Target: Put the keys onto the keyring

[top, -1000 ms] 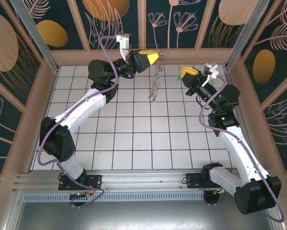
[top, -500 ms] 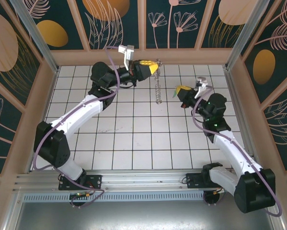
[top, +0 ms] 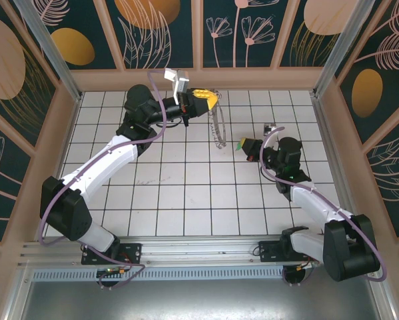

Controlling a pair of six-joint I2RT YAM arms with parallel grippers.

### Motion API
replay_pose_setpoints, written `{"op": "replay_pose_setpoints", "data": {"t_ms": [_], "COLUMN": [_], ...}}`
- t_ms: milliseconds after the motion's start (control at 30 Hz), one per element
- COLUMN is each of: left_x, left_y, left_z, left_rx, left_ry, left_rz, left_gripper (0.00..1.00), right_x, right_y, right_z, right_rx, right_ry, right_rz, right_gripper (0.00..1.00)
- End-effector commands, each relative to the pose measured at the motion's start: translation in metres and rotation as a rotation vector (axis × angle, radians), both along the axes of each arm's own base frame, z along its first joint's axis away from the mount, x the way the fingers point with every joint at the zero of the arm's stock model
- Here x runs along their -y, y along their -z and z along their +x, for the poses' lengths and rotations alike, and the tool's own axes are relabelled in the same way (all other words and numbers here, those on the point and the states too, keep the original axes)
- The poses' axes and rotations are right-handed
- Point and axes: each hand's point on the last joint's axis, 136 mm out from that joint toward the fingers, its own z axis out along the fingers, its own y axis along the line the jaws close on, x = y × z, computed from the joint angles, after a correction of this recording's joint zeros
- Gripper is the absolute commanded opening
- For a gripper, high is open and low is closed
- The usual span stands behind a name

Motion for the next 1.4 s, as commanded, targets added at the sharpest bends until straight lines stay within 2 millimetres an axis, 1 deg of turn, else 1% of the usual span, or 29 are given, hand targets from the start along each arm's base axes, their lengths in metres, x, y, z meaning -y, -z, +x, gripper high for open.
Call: {"op": "replay_pose_setpoints", "data": {"t_ms": [0, 233, 367, 533, 633, 733, 967, 1067, 1167, 1267, 1367], "left_x": [-0.003, -0.006, -0.01, -0.008, -0.008, -0.008, -0.006, -0.006, -0.005, -0.005, -0.004], "left_y": [-0.013, -0.009, -0.006, 0.003, 0.009, 0.015, 0.025, 0.027, 0.03, 0.032, 0.032], "left_z": [-0.009, -0.013, -0.011, -0.007, -0.005, -0.003, -0.001, 0.0, 0.001, 0.002, 0.002], "left_rx": [0.075, 0.164, 0.209, 0.18, 0.158, 0.144, 0.11, 0.102, 0.093, 0.087, 0.086], "left_ry": [0.011, -0.017, -0.064, -0.071, -0.074, -0.082, -0.076, -0.075, -0.075, -0.075, -0.074], "left_rz": [-0.026, 0.019, 0.045, 0.069, 0.075, 0.08, 0.085, 0.088, 0.09, 0.092, 0.091], "left_gripper": [0.0, 0.0, 0.0, 0.0, 0.0, 0.0, 0.0, 0.0, 0.0, 0.0, 0.0], "right_x": [-0.003, -0.005, -0.005, -0.009, -0.012, -0.011, 0.002, 0.004, 0.005, 0.005, 0.004], "right_y": [-0.017, -0.008, 0.003, 0.022, 0.037, 0.051, 0.102, 0.123, 0.139, 0.149, 0.153], "right_z": [0.006, 0.009, 0.011, 0.014, 0.015, 0.016, 0.02, 0.021, 0.021, 0.021, 0.021], "right_rx": [0.056, 0.032, 0.0, -0.066, -0.115, -0.155, -0.32, -0.395, -0.446, -0.473, -0.479], "right_ry": [0.002, 0.002, 0.003, -0.004, -0.012, 0.004, 0.096, 0.118, 0.129, 0.13, 0.127], "right_rz": [0.019, 0.014, 0.01, 0.021, 0.029, 0.028, -0.038, -0.057, -0.064, -0.065, -0.064], "right_gripper": [0.0, 0.0, 0.0, 0.0, 0.0, 0.0, 0.0, 0.0, 0.0, 0.0, 0.0]}}
